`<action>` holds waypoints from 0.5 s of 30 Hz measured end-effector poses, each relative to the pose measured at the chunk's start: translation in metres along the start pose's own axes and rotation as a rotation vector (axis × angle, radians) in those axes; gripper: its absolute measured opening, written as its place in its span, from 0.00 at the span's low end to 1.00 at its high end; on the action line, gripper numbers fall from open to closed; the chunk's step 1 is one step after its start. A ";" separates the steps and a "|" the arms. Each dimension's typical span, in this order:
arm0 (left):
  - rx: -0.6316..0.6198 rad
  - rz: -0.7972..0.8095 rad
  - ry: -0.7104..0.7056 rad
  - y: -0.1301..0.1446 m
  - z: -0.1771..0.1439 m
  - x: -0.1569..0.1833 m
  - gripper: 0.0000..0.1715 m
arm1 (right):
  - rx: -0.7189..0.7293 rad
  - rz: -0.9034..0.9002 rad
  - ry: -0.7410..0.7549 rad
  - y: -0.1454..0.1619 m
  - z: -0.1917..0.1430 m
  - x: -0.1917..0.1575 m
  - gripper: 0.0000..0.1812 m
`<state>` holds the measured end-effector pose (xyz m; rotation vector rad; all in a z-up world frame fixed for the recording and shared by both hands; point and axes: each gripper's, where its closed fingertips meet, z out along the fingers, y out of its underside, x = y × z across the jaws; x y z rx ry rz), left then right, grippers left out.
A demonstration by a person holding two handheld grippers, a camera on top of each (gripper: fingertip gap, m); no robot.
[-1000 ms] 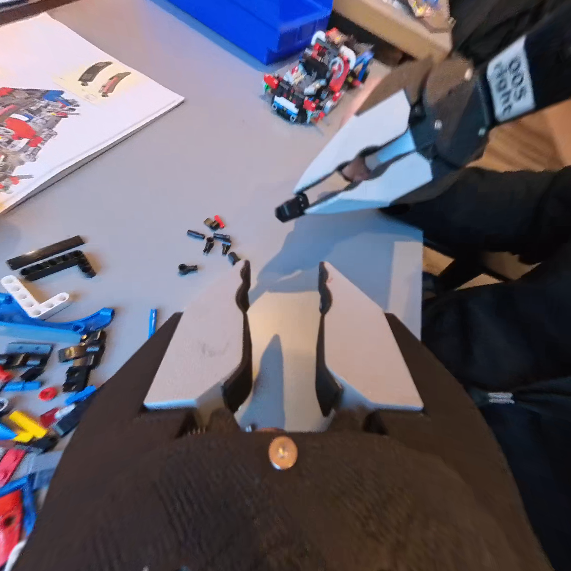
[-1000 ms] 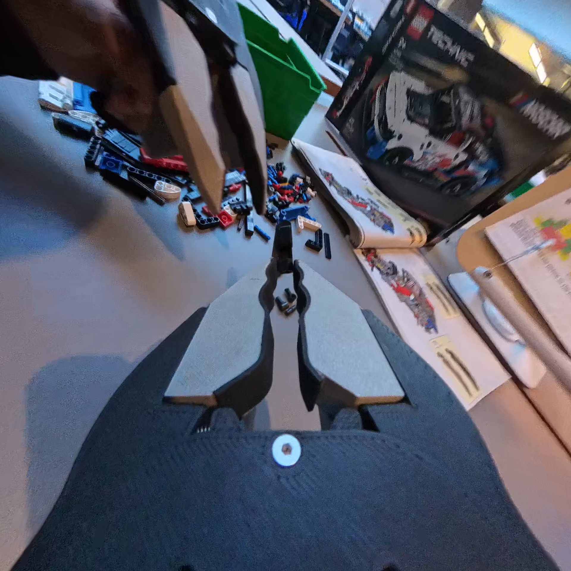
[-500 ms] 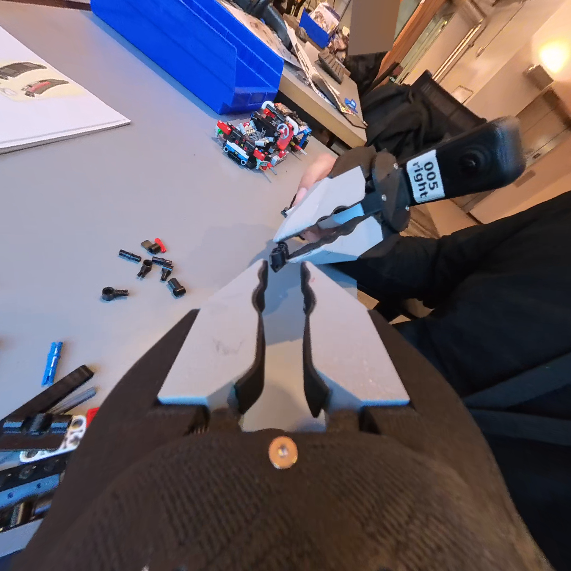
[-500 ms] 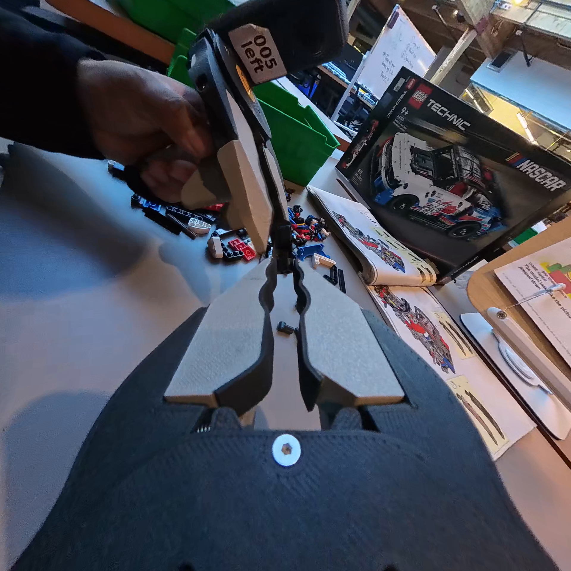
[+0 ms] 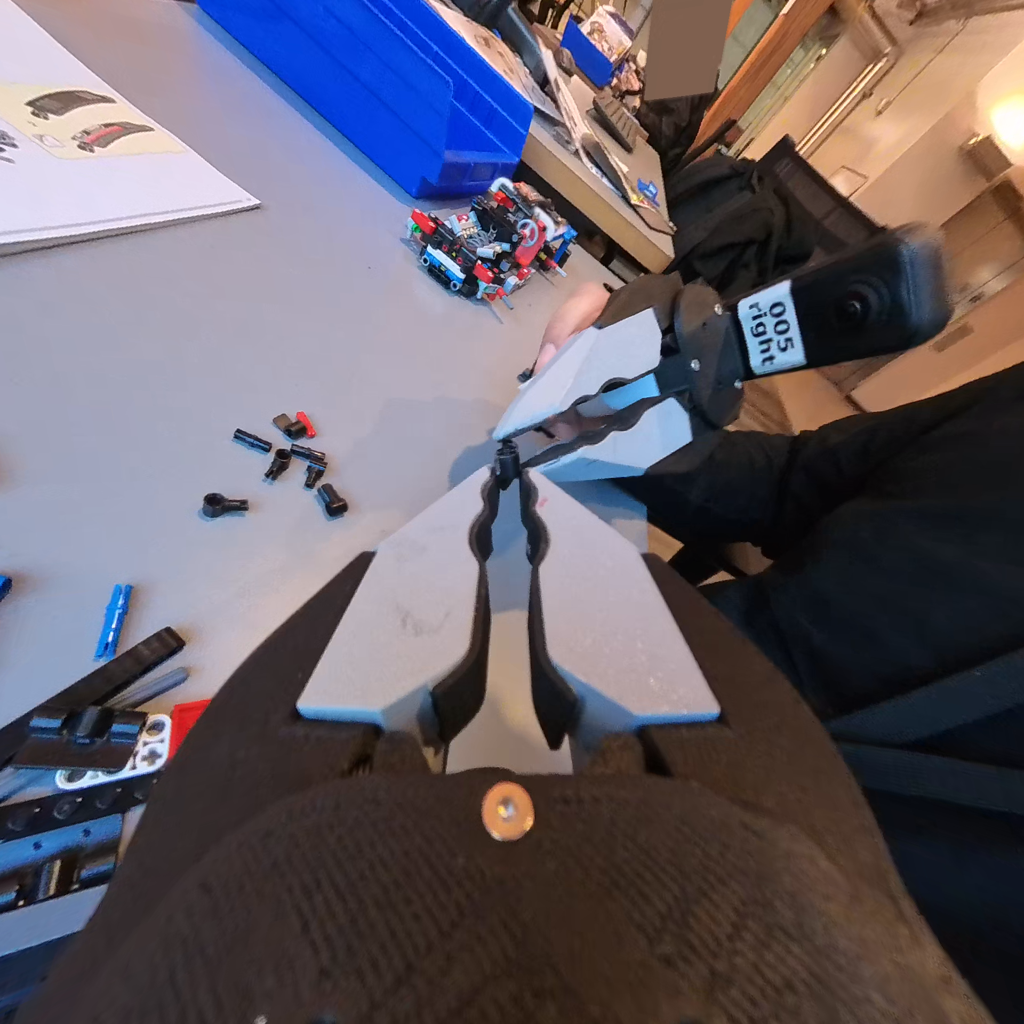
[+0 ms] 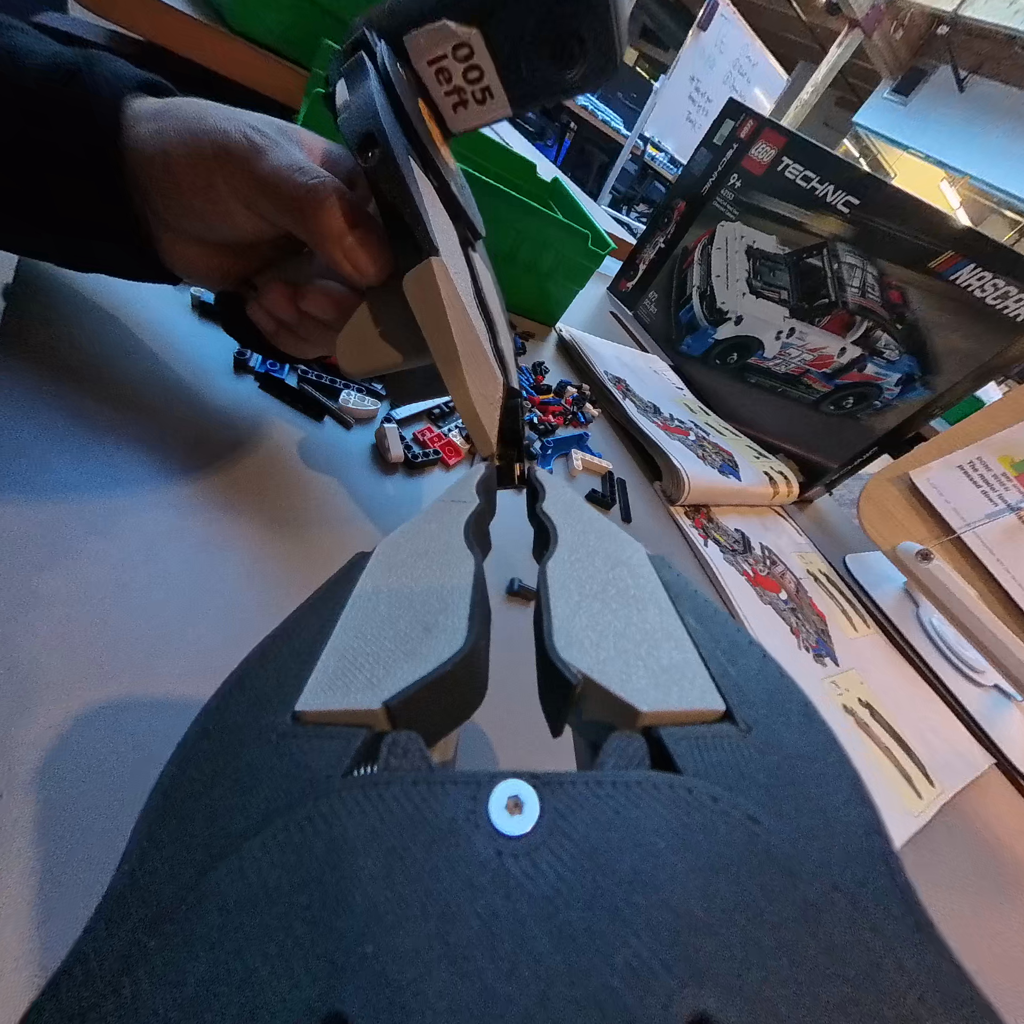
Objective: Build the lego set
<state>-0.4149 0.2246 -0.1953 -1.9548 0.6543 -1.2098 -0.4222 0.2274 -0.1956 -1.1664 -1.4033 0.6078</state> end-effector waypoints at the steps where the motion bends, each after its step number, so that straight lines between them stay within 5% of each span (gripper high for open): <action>1: 0.013 -0.021 0.012 -0.002 -0.002 0.000 0.02 | 0.007 0.011 0.002 -0.001 0.000 0.001 0.04; 15: 0.177 -0.122 -0.007 -0.025 -0.038 -0.034 0.02 | 0.005 0.147 0.001 0.010 0.009 0.017 0.07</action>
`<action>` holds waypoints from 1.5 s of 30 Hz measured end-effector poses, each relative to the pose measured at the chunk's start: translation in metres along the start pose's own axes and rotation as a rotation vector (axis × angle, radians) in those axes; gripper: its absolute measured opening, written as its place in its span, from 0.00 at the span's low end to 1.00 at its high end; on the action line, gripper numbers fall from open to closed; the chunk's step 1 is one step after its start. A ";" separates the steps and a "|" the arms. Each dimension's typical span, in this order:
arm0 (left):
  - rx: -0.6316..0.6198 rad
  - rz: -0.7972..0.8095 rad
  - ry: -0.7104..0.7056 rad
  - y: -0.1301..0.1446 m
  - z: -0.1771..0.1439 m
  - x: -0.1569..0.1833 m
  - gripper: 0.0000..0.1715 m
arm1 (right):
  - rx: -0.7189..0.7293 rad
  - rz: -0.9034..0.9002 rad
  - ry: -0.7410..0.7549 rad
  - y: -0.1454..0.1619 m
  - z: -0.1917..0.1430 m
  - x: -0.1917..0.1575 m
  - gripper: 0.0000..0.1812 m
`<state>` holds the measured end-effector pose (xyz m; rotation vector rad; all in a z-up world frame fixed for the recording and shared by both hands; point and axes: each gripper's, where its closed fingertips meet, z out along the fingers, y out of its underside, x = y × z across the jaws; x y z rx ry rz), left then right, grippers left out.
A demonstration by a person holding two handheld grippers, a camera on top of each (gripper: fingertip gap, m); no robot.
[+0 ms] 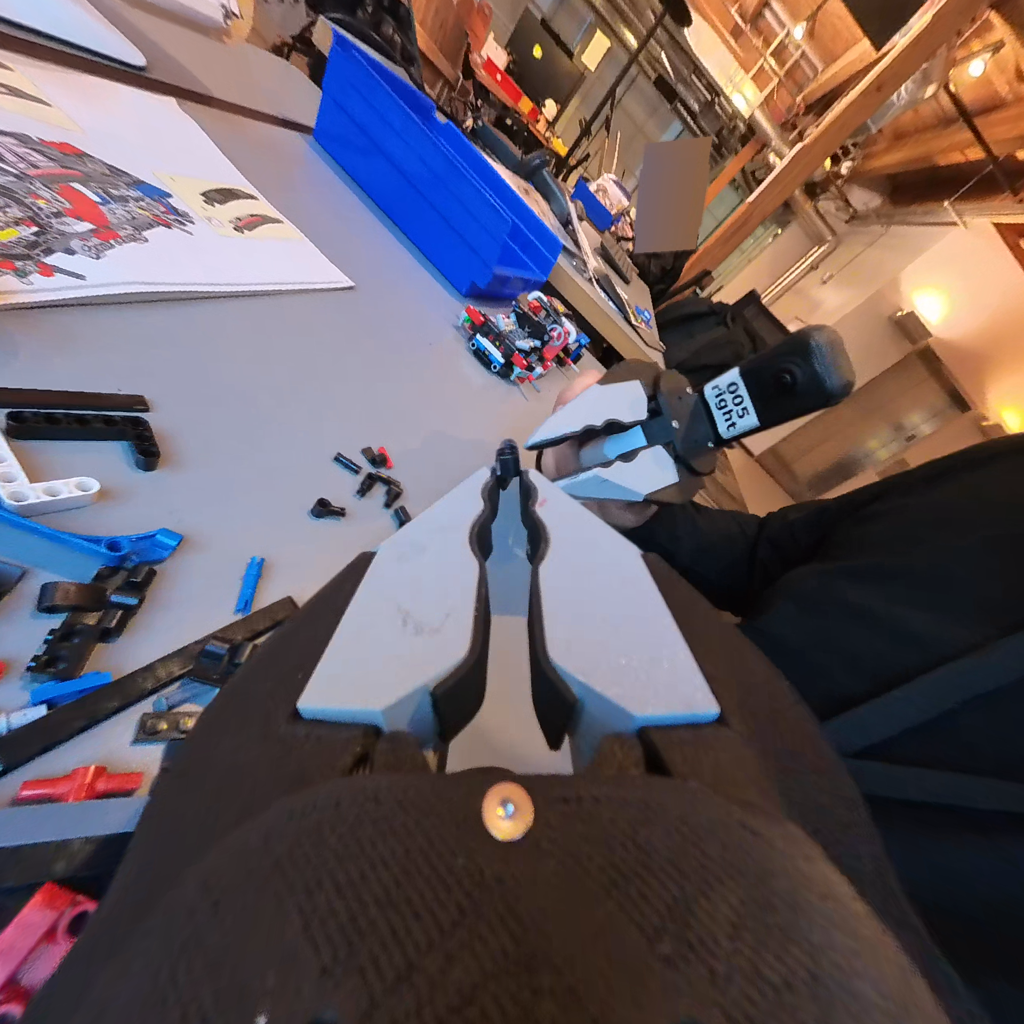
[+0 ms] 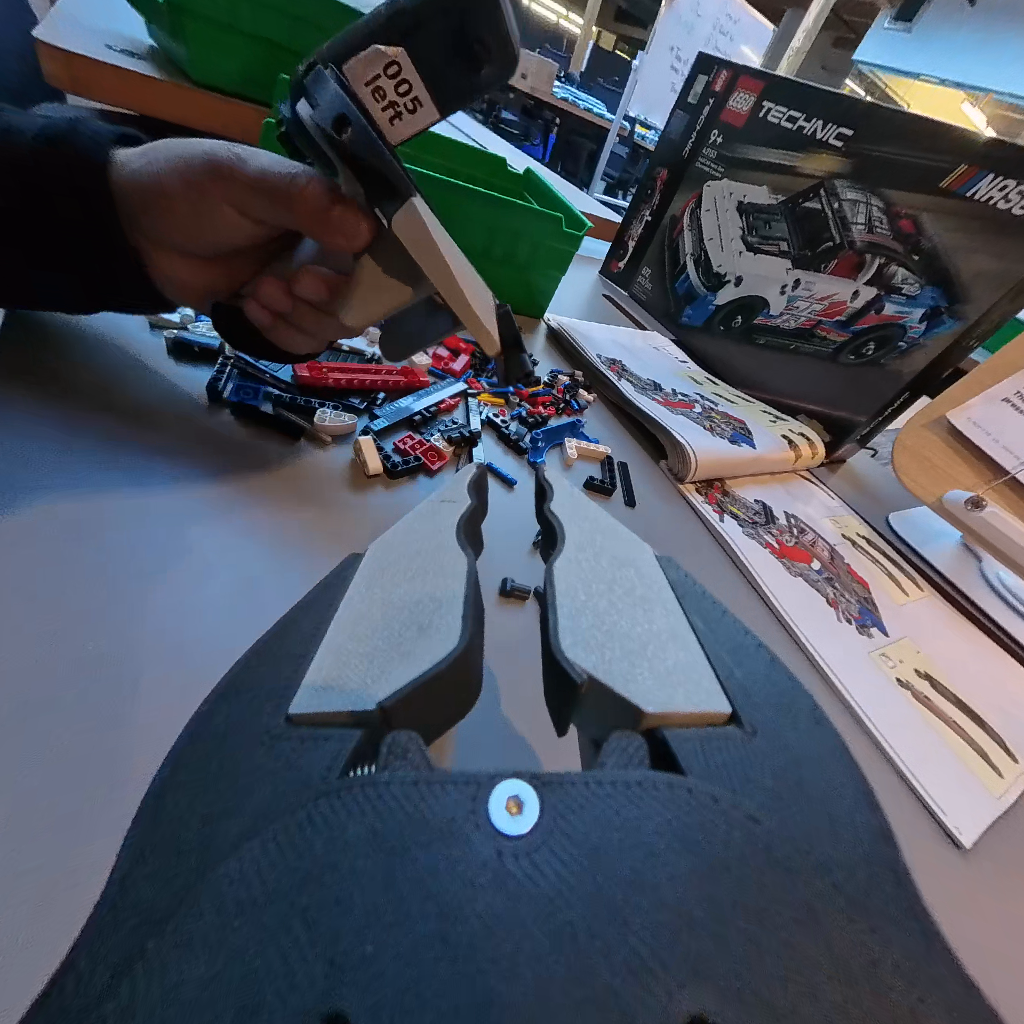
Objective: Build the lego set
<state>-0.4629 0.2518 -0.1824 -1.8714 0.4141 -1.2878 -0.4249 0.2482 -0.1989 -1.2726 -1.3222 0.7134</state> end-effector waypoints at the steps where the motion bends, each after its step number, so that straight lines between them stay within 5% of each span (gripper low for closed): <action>1: 0.010 -0.004 0.003 -0.001 -0.001 -0.001 0.02 | 0.000 0.017 -0.001 0.000 0.002 0.002 0.08; 10: 0.063 -0.217 0.146 -0.008 0.000 0.011 0.02 | 0.058 0.118 -0.012 -0.008 0.012 0.013 0.13; 19: -0.029 -0.316 0.181 0.011 0.015 0.019 0.02 | 0.097 -0.024 -0.030 -0.026 0.013 -0.005 0.13; 26: -0.070 -0.348 0.184 0.019 0.021 0.024 0.02 | 0.080 -0.043 -0.063 -0.023 0.014 -0.014 0.06; 45: -0.044 -0.337 0.224 0.015 0.017 0.024 0.02 | 0.120 0.109 -0.124 -0.023 0.013 -0.011 0.06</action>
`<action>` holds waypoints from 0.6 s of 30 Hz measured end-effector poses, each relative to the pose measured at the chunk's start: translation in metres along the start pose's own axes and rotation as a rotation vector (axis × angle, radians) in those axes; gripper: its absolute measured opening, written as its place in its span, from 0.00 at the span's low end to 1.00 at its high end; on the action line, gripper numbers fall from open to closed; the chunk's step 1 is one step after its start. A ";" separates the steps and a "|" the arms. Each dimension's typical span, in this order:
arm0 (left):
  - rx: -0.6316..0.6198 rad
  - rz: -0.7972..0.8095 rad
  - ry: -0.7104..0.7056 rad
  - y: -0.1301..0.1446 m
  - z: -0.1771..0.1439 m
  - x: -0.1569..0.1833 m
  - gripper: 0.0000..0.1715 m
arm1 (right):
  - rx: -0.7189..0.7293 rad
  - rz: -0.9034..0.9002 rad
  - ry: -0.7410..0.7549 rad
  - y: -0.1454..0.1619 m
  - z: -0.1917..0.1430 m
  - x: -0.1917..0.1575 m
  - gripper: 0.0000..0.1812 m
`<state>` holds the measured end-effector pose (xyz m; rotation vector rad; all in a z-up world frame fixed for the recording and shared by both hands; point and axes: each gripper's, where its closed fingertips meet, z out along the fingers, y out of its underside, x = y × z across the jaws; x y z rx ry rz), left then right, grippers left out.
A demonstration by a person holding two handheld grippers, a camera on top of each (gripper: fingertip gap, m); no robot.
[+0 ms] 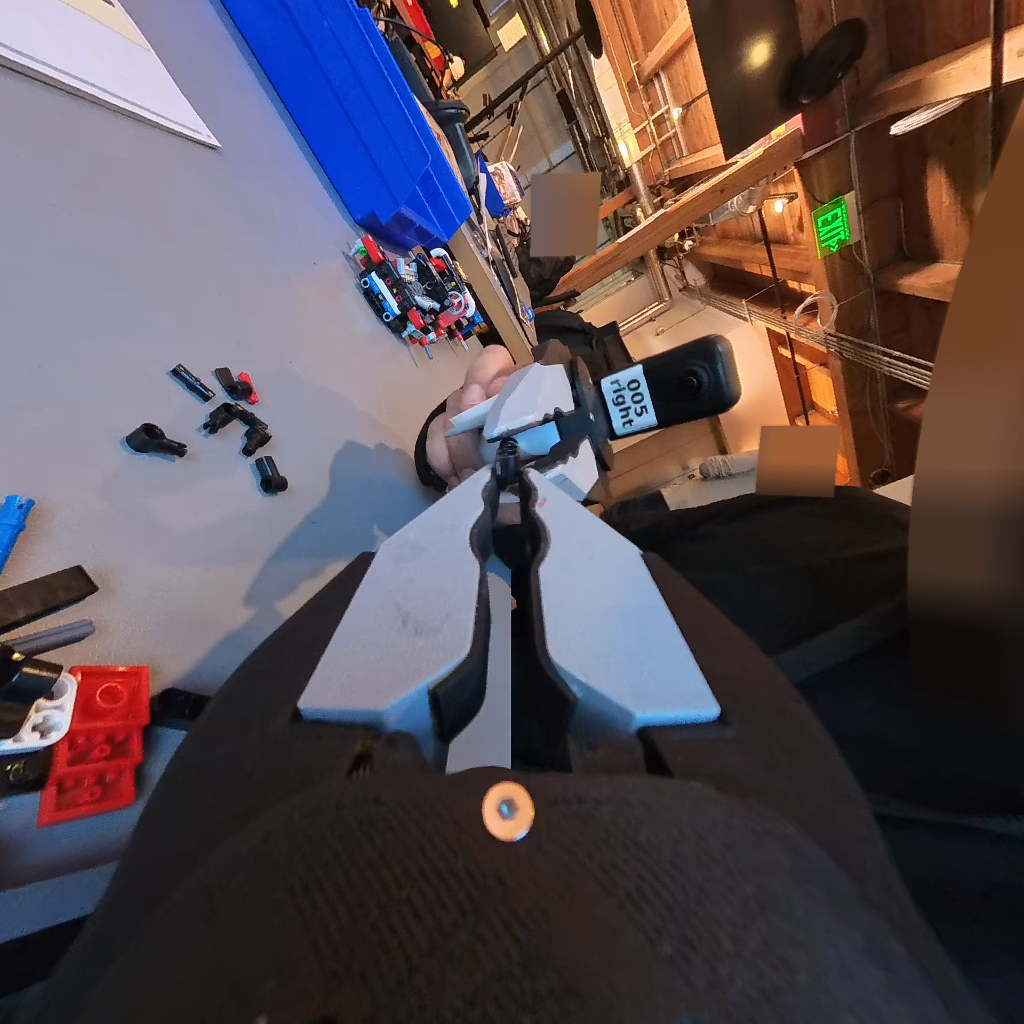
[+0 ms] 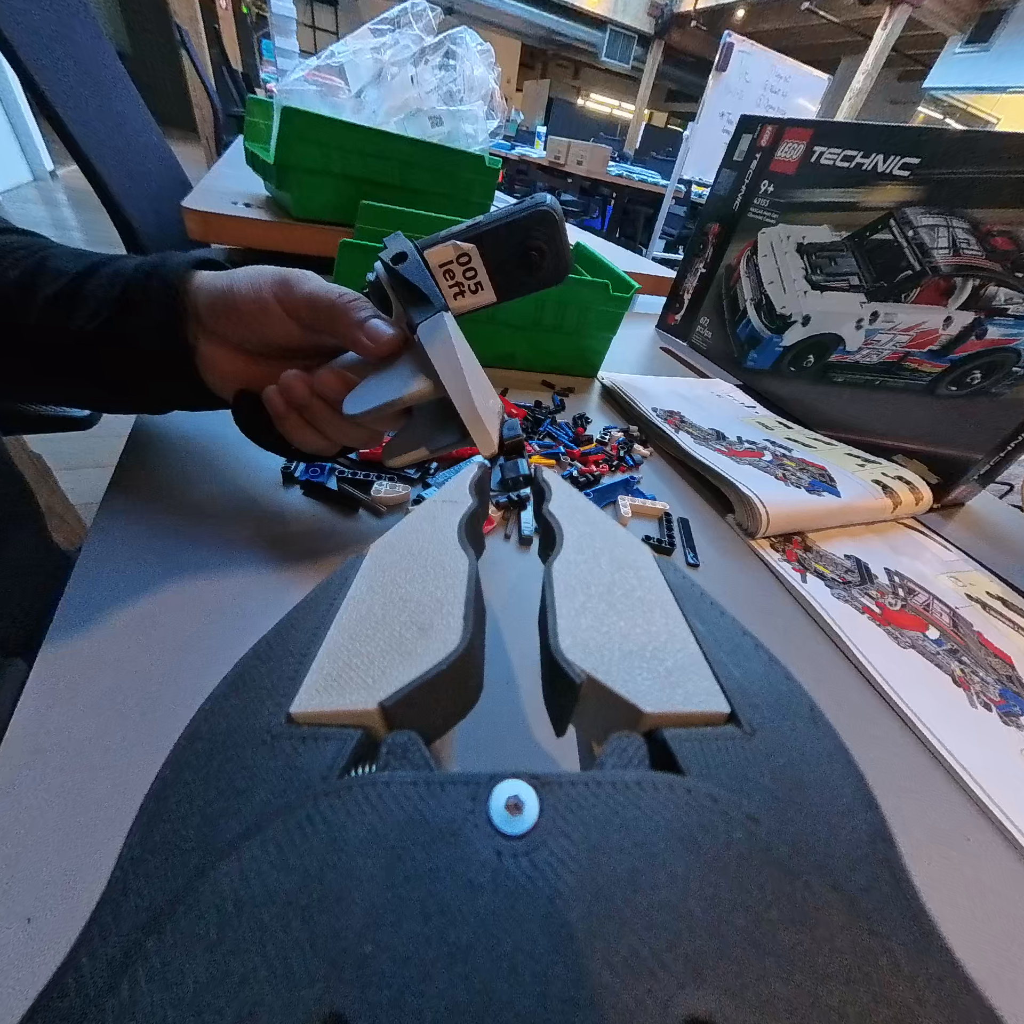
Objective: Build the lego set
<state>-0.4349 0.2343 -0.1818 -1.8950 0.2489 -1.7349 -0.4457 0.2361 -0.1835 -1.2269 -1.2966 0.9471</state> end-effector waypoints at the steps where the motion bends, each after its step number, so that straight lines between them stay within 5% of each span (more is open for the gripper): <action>1: 0.001 -0.001 0.003 0.000 0.000 0.000 0.02 | 0.002 -0.004 0.004 0.000 0.000 0.000 0.06; 18: 0.034 -0.028 0.014 -0.006 -0.007 -0.004 0.00 | -0.002 0.018 0.024 0.001 -0.001 0.005 0.06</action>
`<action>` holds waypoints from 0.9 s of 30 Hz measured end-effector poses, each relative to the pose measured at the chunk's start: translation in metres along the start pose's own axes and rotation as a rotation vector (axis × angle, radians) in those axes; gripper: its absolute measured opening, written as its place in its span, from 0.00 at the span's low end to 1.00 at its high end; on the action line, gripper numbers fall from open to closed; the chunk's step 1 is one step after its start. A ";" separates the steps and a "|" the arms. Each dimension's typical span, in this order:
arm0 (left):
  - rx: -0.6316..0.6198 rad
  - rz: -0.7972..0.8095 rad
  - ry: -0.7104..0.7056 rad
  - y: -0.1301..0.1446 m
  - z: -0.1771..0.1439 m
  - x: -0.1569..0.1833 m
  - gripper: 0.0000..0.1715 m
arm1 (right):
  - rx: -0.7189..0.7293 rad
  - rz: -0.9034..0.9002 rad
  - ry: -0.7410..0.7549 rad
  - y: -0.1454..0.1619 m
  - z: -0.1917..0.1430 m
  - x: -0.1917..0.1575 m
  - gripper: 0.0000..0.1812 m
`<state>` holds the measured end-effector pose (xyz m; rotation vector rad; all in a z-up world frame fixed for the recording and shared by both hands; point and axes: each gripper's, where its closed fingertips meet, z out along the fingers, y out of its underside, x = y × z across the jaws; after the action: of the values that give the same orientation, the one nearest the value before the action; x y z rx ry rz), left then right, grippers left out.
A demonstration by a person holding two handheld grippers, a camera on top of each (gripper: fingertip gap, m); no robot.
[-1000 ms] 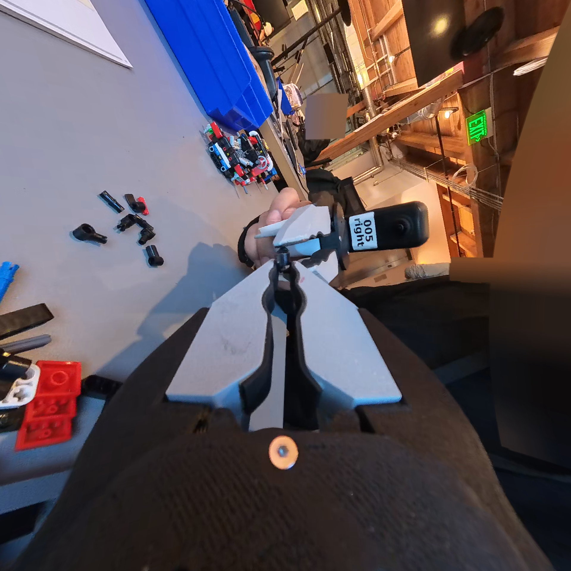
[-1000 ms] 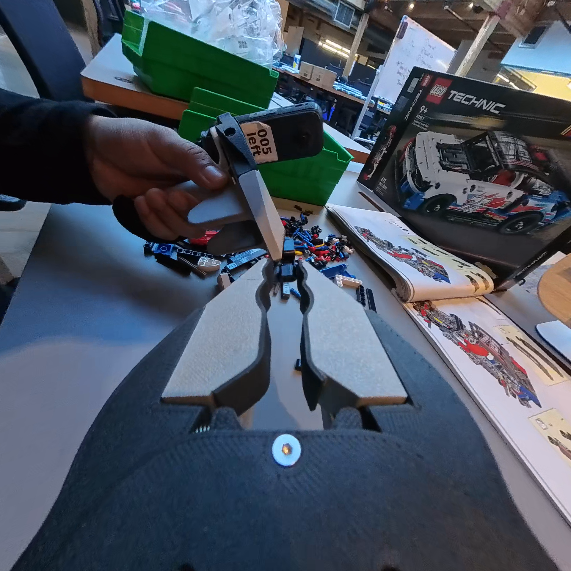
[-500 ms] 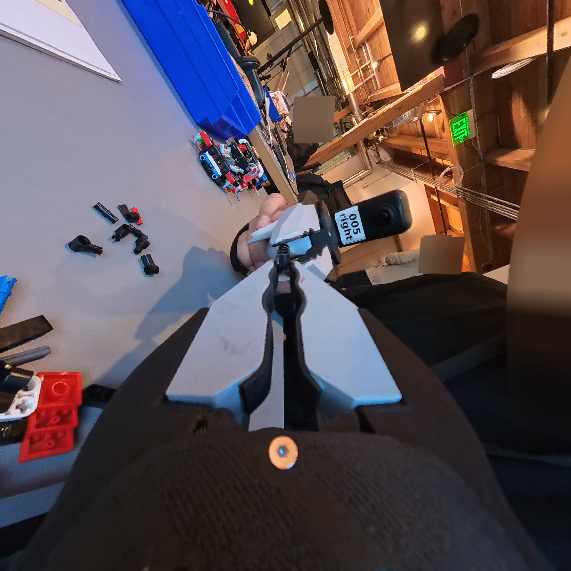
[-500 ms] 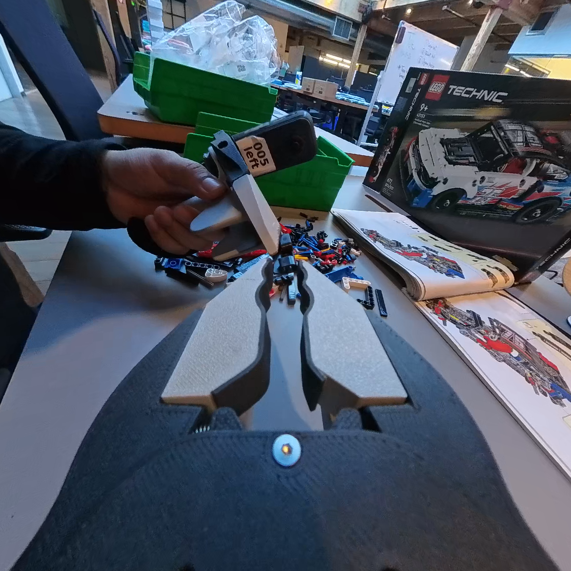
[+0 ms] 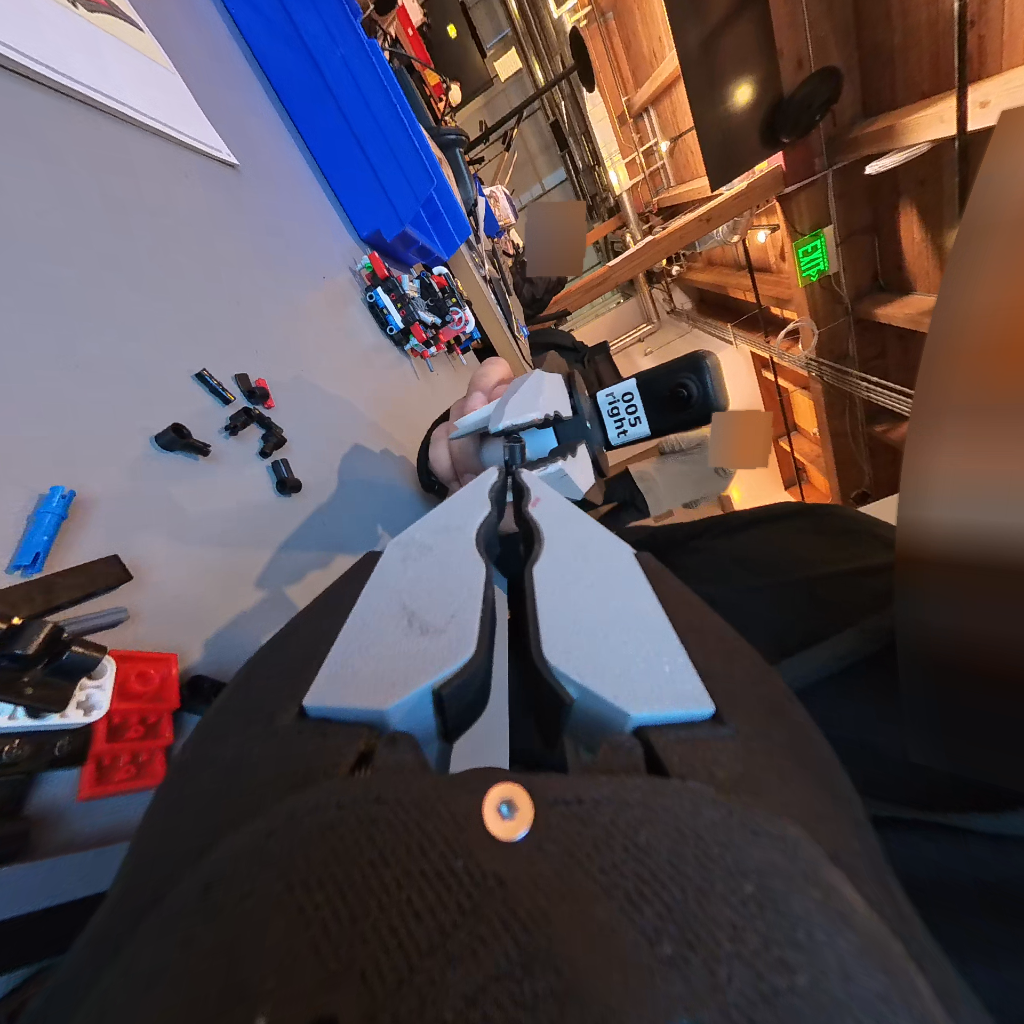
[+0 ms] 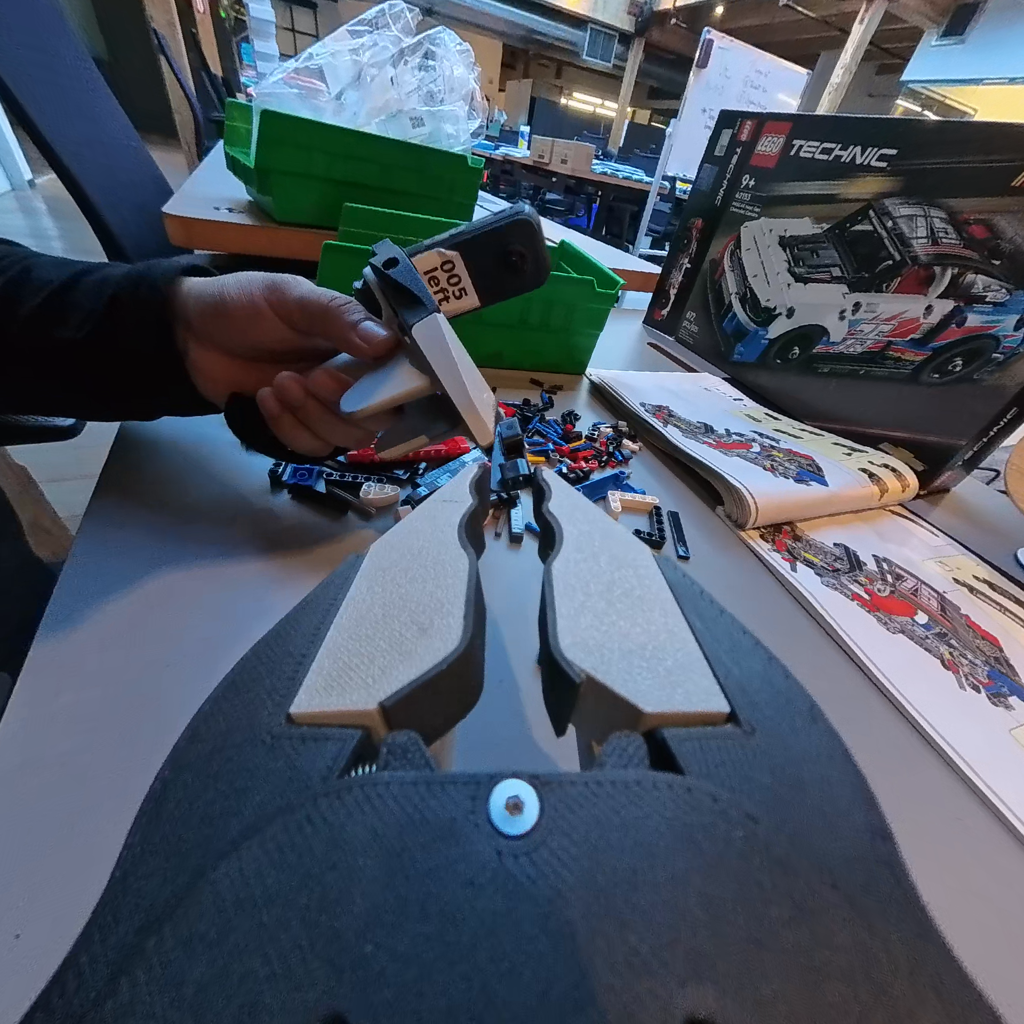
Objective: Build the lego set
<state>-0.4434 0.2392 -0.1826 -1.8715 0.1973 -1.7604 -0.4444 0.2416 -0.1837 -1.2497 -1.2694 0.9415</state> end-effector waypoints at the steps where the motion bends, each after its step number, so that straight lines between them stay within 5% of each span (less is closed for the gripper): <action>1: 0.000 -0.001 0.001 0.000 0.000 0.000 0.00 | -0.001 -0.002 0.001 0.000 0.000 0.000 0.06; 8: 0.013 0.116 -0.130 -0.010 -0.014 -0.013 0.01 | -0.001 0.027 0.035 0.001 -0.003 0.009 0.06; 11: -0.027 0.226 -0.185 -0.008 -0.017 -0.014 0.08 | 0.036 0.093 0.007 -0.003 -0.005 0.010 0.06; 15: -0.090 0.454 -0.186 -0.002 -0.012 0.000 0.16 | 0.068 0.281 -0.151 -0.008 -0.003 -0.002 0.06; 21: -0.242 0.876 -0.483 0.002 -0.021 -0.017 0.17 | 0.112 0.344 -0.163 -0.013 -0.009 0.008 0.06; 27: -0.209 0.819 -0.407 0.003 -0.016 0.000 0.19 | 0.187 0.240 -0.192 -0.027 -0.017 -0.004 0.06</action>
<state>-0.4579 0.2321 -0.1840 -1.8521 0.8705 -0.8183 -0.4316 0.2315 -0.1556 -1.2020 -1.1626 1.3490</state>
